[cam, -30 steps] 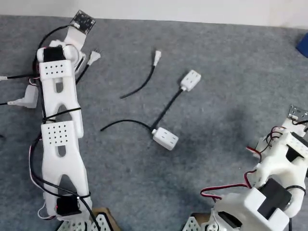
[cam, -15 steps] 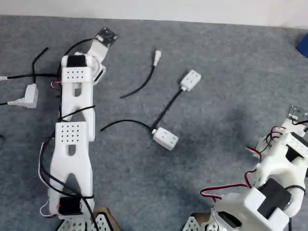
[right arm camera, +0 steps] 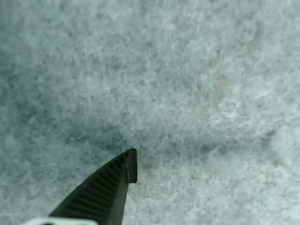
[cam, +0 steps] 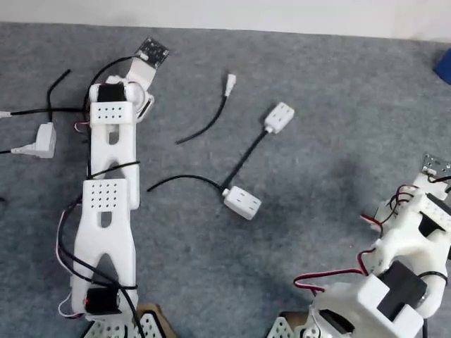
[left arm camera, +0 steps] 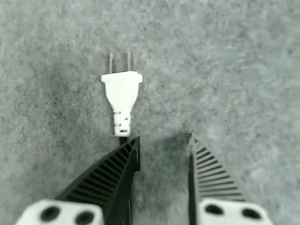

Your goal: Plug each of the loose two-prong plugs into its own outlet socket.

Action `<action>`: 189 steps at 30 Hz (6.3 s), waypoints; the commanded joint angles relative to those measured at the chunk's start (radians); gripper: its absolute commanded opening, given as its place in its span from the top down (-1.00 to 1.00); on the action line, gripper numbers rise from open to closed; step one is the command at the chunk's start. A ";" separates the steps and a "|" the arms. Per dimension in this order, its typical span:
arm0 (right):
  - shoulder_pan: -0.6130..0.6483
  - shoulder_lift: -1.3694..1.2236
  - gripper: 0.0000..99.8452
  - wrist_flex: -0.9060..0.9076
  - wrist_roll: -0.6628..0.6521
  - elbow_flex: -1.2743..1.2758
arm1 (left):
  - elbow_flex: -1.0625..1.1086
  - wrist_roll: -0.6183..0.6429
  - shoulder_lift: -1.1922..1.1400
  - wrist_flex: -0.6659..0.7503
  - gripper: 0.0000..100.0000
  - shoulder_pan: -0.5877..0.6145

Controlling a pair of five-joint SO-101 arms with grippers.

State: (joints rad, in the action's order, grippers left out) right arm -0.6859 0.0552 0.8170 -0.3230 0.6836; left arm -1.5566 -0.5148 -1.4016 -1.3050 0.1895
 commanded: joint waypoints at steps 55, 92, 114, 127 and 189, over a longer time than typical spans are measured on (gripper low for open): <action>0.007 0.016 -0.14 -0.013 -0.072 0.059 | 0.329 0.126 0.047 0.292 0.61 0.071; -0.047 0.248 -0.14 -0.012 0.095 0.048 | 0.372 0.046 0.054 0.399 0.96 0.044; 0.090 0.248 -0.14 -0.013 0.092 0.151 | 0.150 0.072 0.573 -0.468 0.96 -0.349; -0.323 0.245 -0.14 -0.097 0.087 0.168 | 0.697 0.078 0.972 -0.468 0.96 -0.808; 1.158 0.501 0.33 0.656 0.046 -0.077 | 1.270 0.238 1.001 -0.086 0.74 0.077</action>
State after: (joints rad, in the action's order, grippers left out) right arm 0.4557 0.4956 1.4998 -0.5117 0.5608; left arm -0.2831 -0.2708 -0.4488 -1.4032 0.2662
